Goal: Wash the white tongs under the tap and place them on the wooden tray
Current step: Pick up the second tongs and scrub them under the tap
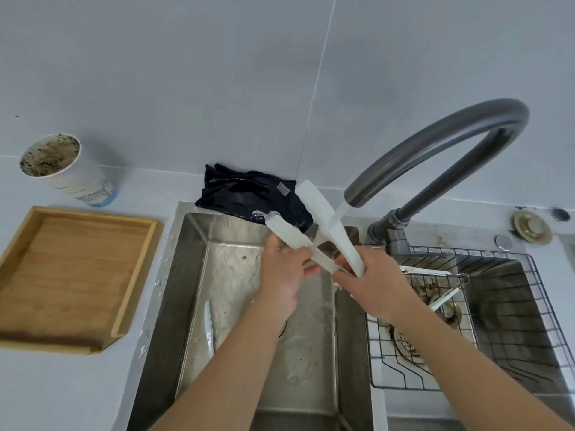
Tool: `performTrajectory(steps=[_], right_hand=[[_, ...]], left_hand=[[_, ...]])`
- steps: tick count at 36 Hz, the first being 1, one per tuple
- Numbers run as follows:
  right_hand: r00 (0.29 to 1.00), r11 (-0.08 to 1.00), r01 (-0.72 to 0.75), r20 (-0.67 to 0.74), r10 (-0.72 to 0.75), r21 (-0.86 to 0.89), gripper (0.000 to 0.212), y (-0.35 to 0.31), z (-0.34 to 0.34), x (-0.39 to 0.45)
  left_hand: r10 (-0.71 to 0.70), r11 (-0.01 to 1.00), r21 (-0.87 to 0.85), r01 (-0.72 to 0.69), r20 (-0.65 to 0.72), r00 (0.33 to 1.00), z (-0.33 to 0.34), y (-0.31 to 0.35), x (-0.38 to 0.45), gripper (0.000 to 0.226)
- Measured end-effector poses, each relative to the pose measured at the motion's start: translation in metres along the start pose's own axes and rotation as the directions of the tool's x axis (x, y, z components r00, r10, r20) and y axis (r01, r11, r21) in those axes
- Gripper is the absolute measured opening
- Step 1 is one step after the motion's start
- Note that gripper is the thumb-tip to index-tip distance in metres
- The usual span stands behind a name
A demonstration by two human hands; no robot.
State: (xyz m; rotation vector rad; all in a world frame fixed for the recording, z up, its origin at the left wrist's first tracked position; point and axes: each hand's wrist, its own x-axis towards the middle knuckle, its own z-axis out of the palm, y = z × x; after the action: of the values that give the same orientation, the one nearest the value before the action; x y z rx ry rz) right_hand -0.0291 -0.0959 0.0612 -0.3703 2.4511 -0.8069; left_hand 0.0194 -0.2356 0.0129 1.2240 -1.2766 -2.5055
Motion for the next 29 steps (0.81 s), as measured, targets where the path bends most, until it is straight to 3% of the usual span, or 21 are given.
performTrajectory(steps=[4,9,11,13,20,24,29], right_hand=[[1.000,0.999,-0.023,-0.008,0.024,0.026,0.005,0.010,0.000,-0.014],[0.998,0.999,-0.040,-0.039,0.040,0.002,0.008,0.019,-0.002,-0.028],[0.998,0.998,-0.052,-0.031,0.053,0.026,0.011,0.023,-0.004,-0.033],[0.997,0.995,-0.076,-0.029,0.078,0.059,0.013,0.026,-0.005,-0.036],[0.990,0.984,-0.136,-0.027,0.140,0.119,0.007,0.032,-0.008,-0.041],[0.992,0.989,-0.120,-0.038,0.124,0.090,0.007,0.033,-0.008,-0.042],[0.992,0.984,-0.108,-0.057,0.117,0.140,0.010,0.037,-0.006,-0.048]], left_hand=[[0.004,0.995,0.100,0.001,-0.047,0.999,0.001,-0.001,-0.001,0.024],[0.071,0.987,0.154,-0.053,-0.116,0.991,0.000,0.002,0.001,0.035],[0.106,0.971,0.228,-0.075,-0.126,0.986,0.000,0.002,0.001,0.025],[0.131,0.955,0.284,-0.090,-0.127,0.983,0.001,0.002,-0.001,0.016],[0.054,0.952,0.305,-0.036,-0.052,0.997,0.006,0.002,-0.003,0.015],[0.049,0.934,0.351,-0.062,0.046,0.998,0.010,0.000,-0.005,0.030],[0.099,0.898,0.431,-0.082,-0.018,0.995,0.010,0.007,0.005,0.016]])
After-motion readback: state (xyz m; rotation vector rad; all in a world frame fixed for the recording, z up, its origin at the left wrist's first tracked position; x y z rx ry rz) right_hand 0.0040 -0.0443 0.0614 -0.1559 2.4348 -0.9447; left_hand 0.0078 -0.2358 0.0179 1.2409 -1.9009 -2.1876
